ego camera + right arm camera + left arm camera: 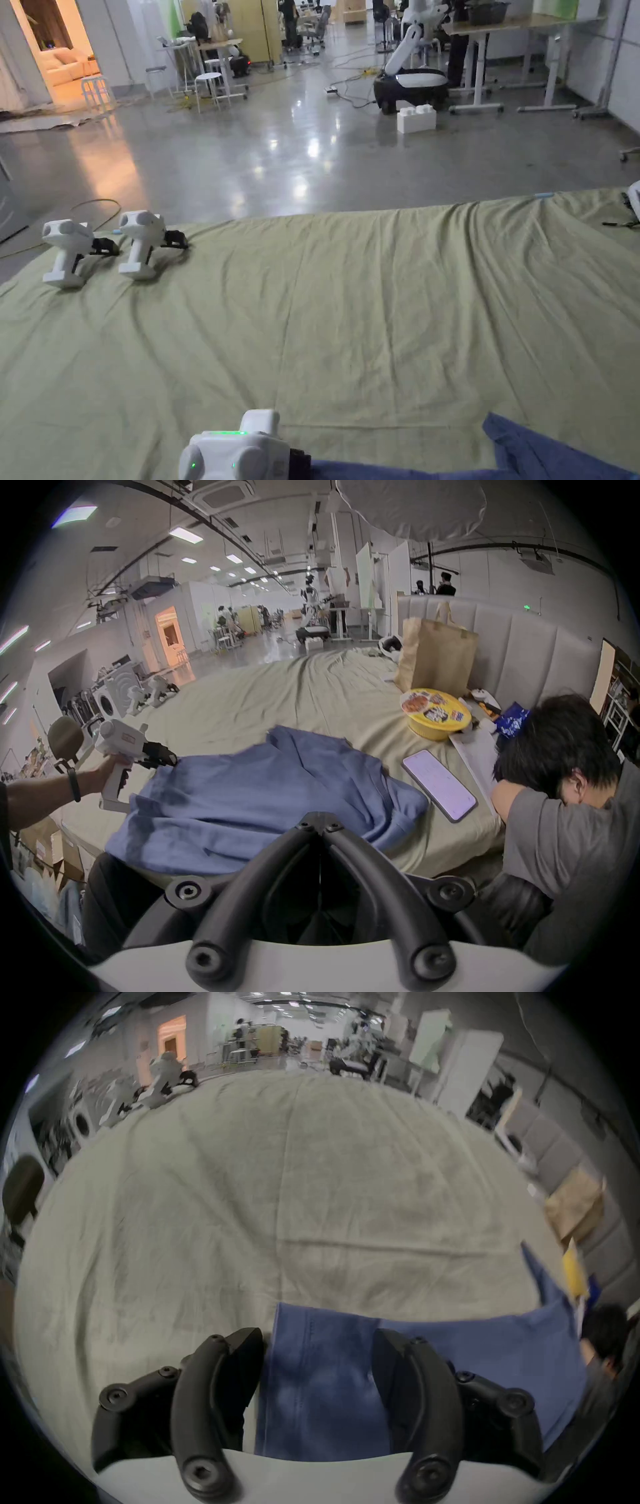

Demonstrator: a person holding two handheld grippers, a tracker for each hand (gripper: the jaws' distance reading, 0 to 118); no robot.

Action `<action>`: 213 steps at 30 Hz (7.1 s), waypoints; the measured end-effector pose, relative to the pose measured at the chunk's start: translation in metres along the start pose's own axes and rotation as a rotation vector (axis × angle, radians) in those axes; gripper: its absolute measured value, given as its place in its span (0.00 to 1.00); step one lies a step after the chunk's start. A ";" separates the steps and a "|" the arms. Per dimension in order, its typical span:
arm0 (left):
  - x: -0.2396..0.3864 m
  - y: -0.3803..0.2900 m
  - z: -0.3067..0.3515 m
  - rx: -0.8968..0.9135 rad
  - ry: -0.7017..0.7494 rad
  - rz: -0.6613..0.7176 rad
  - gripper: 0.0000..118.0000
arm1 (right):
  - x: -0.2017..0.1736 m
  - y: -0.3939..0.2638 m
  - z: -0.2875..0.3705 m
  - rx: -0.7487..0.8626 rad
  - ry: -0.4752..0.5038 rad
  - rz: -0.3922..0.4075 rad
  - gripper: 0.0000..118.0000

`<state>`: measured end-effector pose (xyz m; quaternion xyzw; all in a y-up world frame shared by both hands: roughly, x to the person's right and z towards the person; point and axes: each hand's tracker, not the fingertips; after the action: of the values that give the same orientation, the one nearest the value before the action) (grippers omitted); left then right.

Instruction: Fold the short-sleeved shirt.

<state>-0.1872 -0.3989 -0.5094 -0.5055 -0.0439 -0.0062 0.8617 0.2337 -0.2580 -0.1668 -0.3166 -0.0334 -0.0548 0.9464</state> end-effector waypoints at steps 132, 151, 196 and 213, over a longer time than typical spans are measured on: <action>-0.107 -0.243 0.224 0.542 -0.116 0.217 0.07 | 0.029 -0.012 -0.063 0.031 0.048 -0.069 0.05; -0.040 -0.243 0.385 0.957 0.137 0.114 0.97 | 0.001 0.014 0.054 0.441 0.153 -0.017 0.86; -0.109 -0.269 0.186 0.376 -0.061 0.187 0.81 | -0.056 0.015 0.063 0.269 0.240 0.049 0.05; -0.096 -0.254 0.139 0.182 0.002 0.103 0.08 | -0.033 -0.002 0.042 0.159 0.135 0.029 0.05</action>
<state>-0.3062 -0.4050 -0.2287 -0.4266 -0.0172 0.0416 0.9033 0.1991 -0.2318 -0.1358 -0.2367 0.0309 -0.0596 0.9693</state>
